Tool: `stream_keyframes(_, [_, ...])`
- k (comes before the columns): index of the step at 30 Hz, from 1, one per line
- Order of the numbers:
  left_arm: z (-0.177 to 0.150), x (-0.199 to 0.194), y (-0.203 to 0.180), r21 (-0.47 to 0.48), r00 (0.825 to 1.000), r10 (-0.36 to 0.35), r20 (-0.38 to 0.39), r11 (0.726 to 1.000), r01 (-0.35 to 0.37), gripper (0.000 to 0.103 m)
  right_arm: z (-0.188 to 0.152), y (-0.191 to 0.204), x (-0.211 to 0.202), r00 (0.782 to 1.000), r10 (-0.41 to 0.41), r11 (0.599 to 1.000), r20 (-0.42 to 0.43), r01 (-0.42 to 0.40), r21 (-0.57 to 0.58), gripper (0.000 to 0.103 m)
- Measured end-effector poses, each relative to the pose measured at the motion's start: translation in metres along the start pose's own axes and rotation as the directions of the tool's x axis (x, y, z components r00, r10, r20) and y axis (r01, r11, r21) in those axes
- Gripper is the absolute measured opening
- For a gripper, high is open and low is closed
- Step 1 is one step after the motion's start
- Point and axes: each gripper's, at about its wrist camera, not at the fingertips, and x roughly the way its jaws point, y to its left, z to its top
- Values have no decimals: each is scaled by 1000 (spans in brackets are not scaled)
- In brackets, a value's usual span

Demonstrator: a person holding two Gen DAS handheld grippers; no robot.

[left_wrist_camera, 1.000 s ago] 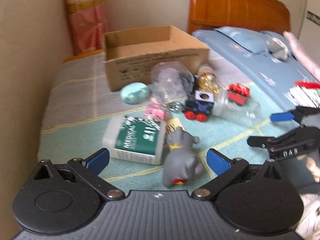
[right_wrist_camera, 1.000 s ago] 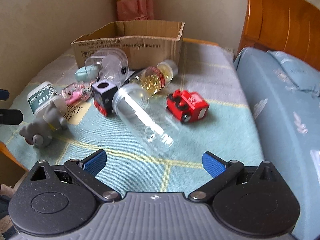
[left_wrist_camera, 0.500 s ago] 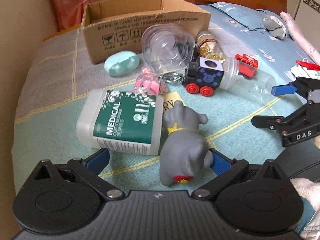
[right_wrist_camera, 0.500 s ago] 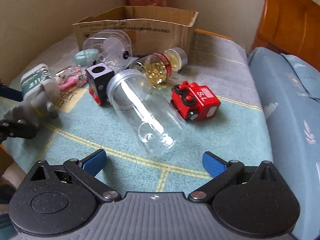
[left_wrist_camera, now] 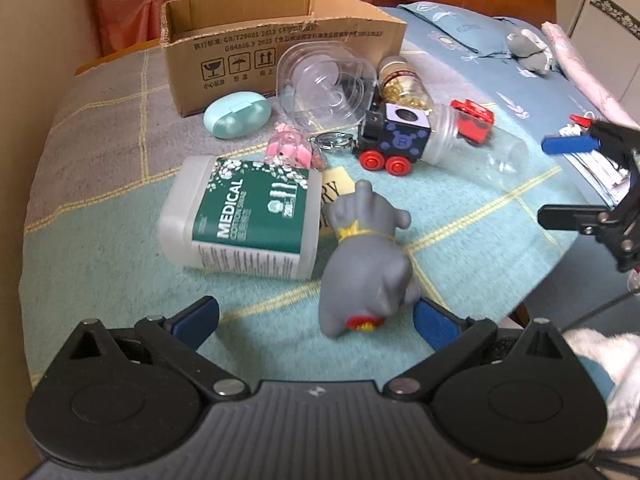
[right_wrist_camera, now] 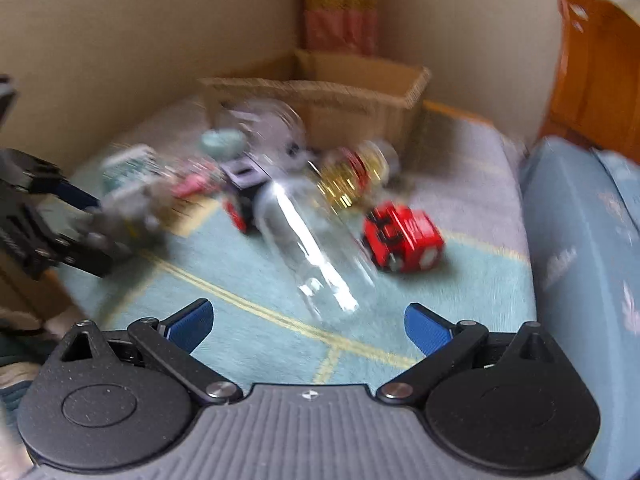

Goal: Organize rigid objects
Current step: 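Move left gripper to the white medical bottle while right gripper approaches the gray elephant toy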

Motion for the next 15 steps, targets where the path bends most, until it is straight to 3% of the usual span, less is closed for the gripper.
stream_keyframes(4, [-3,-16,1,16,999,-24,28,1000,24,102,16,16,-7,997,71,992,24,-68,-102,103])
stream_keyframes(10, [2,-41,11,38,991,54,119,998,-59,102,35,45,12,980,201,956,1,-196,-219,103])
stream_keyframes(15, [19,-37,31,7,983,102,155,995,-104,102,46,63,37,961,273,925,-47,-275,-264,103])
